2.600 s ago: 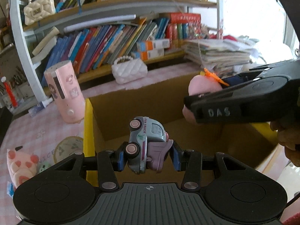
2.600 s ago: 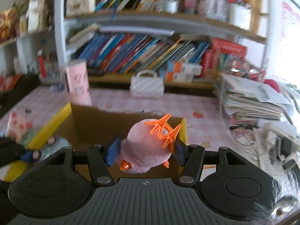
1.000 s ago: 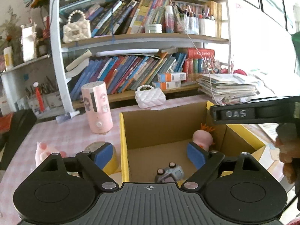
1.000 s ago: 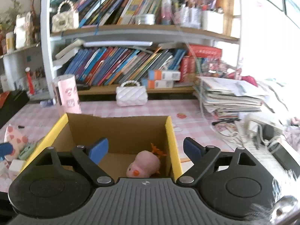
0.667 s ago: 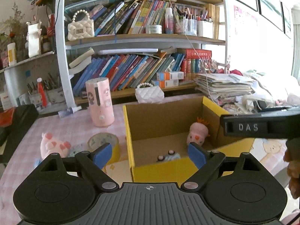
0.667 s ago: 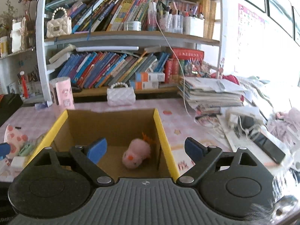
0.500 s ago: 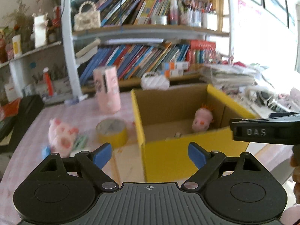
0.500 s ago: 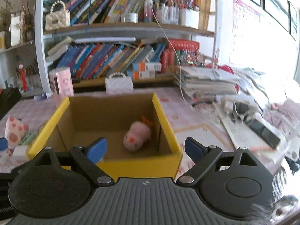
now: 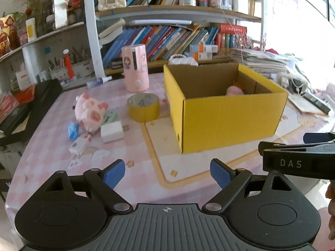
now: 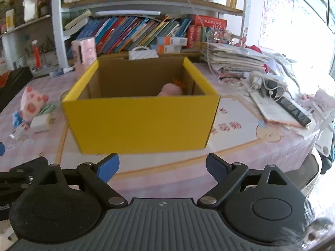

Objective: Organize objects
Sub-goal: 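Withdraw both tools from the box back toward the remaining items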

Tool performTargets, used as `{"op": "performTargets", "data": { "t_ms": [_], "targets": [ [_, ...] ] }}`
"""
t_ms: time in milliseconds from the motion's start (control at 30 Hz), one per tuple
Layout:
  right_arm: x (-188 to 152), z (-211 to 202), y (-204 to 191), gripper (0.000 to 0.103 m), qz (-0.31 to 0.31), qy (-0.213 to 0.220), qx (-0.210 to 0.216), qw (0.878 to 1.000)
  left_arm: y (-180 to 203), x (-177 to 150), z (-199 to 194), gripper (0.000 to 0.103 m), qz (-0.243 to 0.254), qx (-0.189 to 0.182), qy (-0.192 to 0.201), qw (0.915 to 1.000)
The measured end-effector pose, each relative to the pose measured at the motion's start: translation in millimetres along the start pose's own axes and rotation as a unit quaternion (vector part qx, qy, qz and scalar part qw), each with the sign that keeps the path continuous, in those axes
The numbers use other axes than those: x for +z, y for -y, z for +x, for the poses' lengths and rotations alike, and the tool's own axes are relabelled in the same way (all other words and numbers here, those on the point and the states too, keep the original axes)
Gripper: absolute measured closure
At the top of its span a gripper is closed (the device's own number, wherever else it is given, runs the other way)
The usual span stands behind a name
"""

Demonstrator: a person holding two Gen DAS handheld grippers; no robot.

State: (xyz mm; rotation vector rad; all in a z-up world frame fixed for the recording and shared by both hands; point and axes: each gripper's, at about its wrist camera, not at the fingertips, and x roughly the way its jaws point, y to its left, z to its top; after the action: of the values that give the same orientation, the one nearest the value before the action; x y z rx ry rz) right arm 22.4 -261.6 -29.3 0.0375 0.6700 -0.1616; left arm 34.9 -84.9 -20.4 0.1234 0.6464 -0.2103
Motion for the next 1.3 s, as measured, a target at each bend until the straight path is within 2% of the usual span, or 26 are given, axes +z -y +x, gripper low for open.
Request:
{"op": "performTargets", "data": {
  "t_ms": [267, 700, 1300],
  "targets": [
    [-18, -12, -17, 0.013, 0.005, -0.022, 0.014, 1.0, -14, -13, -14, 0.013, -0.005, 0.006, -0.013, 0.9999],
    [-33, -25, -44, 0.013, -0.008, -0.04, 0.041, 0.998, -37, -27, -35, 0.012, -0.015, 0.019, -0.01, 0.9997],
    [-28, -40, -91, 0.013, -0.043, -0.02, 0.089, 0.995, -78, -37, -61, 0.012, -0.038, 0.062, 0.009, 0.9973]
  ]
}}
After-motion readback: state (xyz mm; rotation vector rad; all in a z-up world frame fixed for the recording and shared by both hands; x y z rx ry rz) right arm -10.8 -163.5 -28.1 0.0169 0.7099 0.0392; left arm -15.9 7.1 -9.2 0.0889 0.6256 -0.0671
